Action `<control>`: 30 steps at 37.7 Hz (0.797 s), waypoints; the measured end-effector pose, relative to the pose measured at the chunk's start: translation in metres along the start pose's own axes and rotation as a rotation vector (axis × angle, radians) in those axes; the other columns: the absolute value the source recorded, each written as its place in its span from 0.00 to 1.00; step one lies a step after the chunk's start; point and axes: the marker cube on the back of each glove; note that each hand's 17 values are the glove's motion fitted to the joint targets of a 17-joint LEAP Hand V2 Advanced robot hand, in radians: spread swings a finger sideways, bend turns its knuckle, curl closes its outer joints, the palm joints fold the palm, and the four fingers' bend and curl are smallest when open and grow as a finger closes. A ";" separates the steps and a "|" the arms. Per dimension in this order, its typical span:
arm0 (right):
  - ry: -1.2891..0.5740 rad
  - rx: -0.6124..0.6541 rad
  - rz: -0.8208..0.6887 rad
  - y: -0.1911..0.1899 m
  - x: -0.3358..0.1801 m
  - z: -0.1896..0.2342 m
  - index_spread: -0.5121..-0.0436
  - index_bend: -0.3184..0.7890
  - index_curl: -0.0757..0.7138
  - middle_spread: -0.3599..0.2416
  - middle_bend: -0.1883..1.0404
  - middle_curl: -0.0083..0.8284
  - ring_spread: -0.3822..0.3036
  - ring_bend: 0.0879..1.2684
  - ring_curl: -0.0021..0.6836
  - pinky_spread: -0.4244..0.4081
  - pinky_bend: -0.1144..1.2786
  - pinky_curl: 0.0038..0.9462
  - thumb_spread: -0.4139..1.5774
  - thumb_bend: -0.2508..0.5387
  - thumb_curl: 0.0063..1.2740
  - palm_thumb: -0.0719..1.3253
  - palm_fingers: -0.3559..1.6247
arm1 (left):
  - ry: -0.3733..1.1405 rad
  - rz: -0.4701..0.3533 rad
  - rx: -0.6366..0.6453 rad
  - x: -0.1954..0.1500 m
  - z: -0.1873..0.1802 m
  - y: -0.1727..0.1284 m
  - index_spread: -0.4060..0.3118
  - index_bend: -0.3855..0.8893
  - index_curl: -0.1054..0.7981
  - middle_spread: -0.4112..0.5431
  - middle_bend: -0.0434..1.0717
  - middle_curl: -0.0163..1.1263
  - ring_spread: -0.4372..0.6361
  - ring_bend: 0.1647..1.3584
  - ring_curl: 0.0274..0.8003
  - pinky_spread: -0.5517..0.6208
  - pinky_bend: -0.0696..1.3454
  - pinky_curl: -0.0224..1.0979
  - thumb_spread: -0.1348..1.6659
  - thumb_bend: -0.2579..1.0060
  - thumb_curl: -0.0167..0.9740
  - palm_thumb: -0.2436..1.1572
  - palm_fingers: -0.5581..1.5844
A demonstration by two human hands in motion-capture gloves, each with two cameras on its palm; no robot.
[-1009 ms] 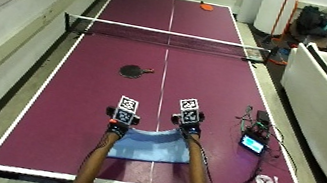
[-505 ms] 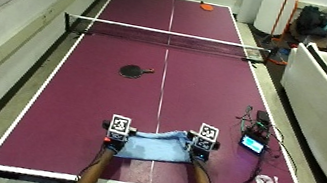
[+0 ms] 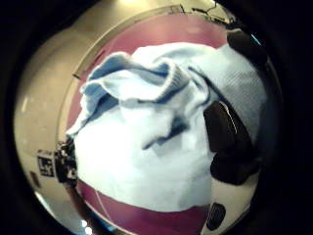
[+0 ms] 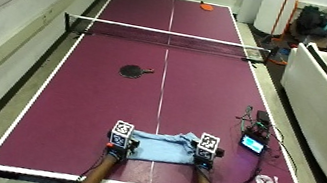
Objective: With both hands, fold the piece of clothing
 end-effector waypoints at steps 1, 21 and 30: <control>0.001 0.002 0.009 -0.003 0.002 -0.003 0.45 0.23 0.27 0.22 0.64 0.61 0.26 0.53 0.59 0.65 0.30 0.32 0.84 0.39 0.19 0.60 0.66 | -0.007 0.003 -0.001 0.003 -0.001 0.000 0.32 0.42 0.57 0.34 0.12 0.33 0.38 0.28 0.45 0.74 0.23 0.36 0.87 0.18 0.16 0.39 0.47; -0.547 -0.278 -0.311 -0.005 -0.196 -0.057 0.37 0.32 0.21 0.21 0.63 0.62 0.19 0.66 0.72 0.18 0.46 0.44 0.72 0.36 0.29 0.76 0.74 | 0.101 -0.135 0.293 -0.040 -0.065 0.011 0.31 0.49 0.60 0.31 0.18 0.30 0.40 0.30 0.42 0.79 0.18 0.32 0.91 0.22 0.18 0.38 0.54; -0.400 -0.350 -0.531 0.085 -0.285 -0.128 0.36 0.32 0.22 0.21 0.62 0.62 0.19 0.64 0.72 0.17 0.46 0.44 0.70 0.31 0.32 0.77 0.74 | 0.215 -0.185 0.228 -0.094 -0.009 0.010 0.30 0.47 0.61 0.30 0.18 0.30 0.38 0.29 0.42 0.77 0.17 0.31 0.91 0.24 0.21 0.42 0.56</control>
